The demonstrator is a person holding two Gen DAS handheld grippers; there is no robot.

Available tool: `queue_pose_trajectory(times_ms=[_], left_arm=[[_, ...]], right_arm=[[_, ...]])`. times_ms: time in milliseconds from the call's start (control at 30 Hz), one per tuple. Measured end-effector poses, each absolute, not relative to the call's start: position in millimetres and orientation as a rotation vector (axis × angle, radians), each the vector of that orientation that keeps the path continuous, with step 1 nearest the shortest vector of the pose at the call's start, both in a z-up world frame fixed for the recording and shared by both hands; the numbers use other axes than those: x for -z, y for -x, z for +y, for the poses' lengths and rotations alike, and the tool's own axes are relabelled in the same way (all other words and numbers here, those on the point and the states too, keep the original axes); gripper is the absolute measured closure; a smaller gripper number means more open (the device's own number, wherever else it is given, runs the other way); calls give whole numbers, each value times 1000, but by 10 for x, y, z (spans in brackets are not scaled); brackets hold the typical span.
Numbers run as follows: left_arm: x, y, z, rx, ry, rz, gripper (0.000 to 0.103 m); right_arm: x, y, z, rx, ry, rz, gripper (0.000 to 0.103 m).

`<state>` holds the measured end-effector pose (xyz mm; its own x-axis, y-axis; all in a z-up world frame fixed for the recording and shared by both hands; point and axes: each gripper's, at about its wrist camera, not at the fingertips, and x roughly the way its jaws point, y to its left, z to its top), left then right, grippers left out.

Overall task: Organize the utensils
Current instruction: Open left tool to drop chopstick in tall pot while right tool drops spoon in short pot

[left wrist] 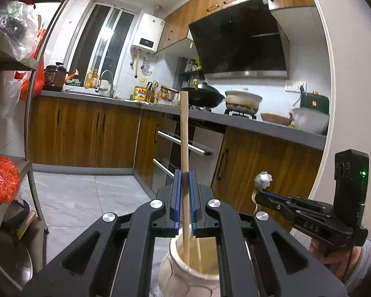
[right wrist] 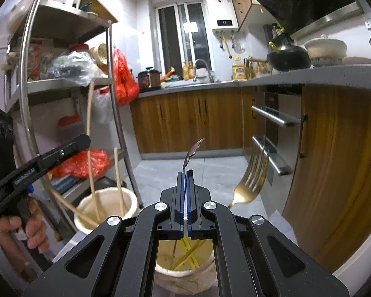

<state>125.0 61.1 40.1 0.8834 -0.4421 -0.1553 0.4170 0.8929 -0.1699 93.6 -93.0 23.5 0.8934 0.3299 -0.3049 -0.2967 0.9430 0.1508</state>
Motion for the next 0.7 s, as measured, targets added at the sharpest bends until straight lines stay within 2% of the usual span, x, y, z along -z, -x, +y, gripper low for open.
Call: queue_pose_trajectory(times_ms=[467,700], left_arm=[[-399,-1214,516,431,34,295,96],[-472,-1148,568,406,38,299,96]], right_arm=[[-79,-1122,-926,-340,-119,453,100],[-165,-1021,-1000,-339,-133,429,83]])
